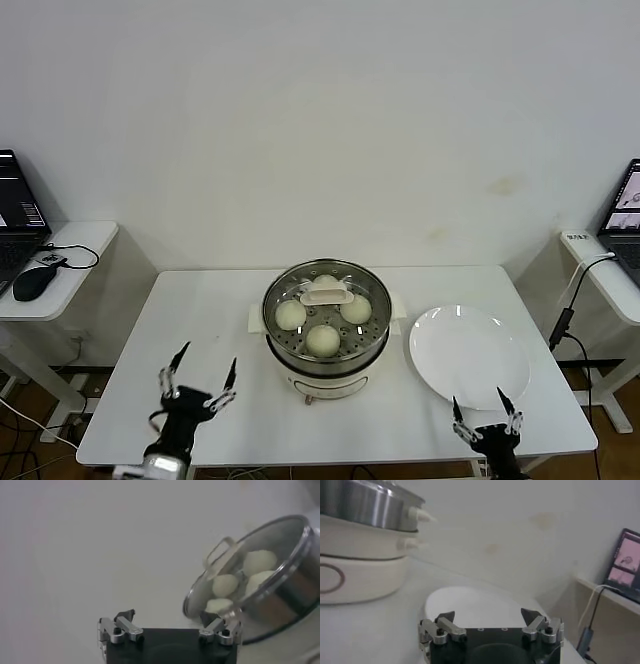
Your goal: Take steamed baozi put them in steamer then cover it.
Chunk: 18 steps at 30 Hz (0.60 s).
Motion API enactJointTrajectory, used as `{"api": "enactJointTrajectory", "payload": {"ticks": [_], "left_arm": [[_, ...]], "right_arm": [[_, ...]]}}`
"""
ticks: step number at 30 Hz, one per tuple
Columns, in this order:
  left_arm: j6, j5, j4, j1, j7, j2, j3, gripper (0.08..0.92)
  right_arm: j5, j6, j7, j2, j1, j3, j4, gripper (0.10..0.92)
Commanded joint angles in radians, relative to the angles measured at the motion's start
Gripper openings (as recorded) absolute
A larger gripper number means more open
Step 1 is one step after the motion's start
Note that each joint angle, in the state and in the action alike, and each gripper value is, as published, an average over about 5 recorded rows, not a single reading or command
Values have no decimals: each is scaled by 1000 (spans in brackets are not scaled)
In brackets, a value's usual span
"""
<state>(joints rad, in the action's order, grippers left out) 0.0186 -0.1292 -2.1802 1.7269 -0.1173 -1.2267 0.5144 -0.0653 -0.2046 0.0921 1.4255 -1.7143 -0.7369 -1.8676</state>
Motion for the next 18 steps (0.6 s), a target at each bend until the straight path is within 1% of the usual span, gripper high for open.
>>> {"api": "enactJointTrajectory", "payload": {"ticks": [1,5,18], "left_arm": [[-136,531,109,149,-112,-17,83,823],[-185,504,140,142,-84,-34,78,823],[-158,465,118,154,-82,-77,65,823]], "right_arm": [[203,27,-15,-162,-168,87,-115,823],[192,44,-10,-167,-194,110,-156,823],[187,83,-30,-172,-194,175,-186,823]]}}
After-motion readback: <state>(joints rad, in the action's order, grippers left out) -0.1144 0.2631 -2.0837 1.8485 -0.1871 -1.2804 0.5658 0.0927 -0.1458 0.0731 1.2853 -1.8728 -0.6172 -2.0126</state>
